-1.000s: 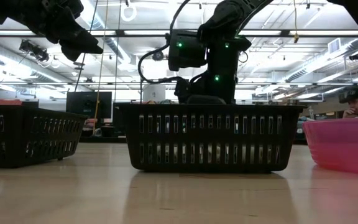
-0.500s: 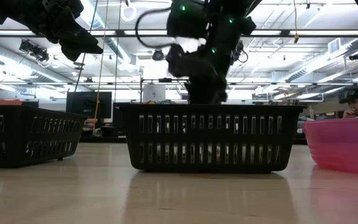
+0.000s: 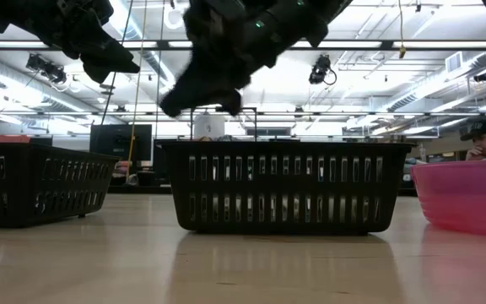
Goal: Sort Halloween decoration
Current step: Put the black skeleton toy into the left black bin, then put the white skull toy into the right black bin
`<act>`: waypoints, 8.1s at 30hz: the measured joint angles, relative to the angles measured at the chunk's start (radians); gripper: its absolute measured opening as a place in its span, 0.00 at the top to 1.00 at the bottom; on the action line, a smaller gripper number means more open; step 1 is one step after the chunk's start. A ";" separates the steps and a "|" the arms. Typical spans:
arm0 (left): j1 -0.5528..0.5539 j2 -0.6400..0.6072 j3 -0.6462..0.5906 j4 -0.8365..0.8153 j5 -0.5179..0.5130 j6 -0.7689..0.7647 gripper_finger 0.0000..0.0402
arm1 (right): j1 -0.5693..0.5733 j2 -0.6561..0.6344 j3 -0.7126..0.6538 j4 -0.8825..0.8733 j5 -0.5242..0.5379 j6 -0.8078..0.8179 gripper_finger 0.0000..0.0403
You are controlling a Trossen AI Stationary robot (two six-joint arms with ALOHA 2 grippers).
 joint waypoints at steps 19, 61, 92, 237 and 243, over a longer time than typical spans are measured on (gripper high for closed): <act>0.000 0.000 0.000 0.004 0.000 0.000 0.71 | 0.044 0.204 0.032 0.446 0.030 -0.110 0.89; 0.000 0.000 0.000 -0.002 0.000 0.000 0.71 | 0.013 0.062 0.033 0.086 0.136 -0.160 0.64; 0.000 0.000 0.000 -0.004 0.000 0.000 0.71 | -0.397 -0.083 -0.096 -0.830 0.415 -0.092 0.64; 0.000 0.013 0.000 0.000 0.000 0.000 0.71 | 0.099 0.389 0.409 0.007 0.077 -0.197 0.73; 0.000 0.013 0.000 -0.002 0.000 0.000 0.71 | 0.074 0.334 0.410 -0.114 0.104 -0.201 0.72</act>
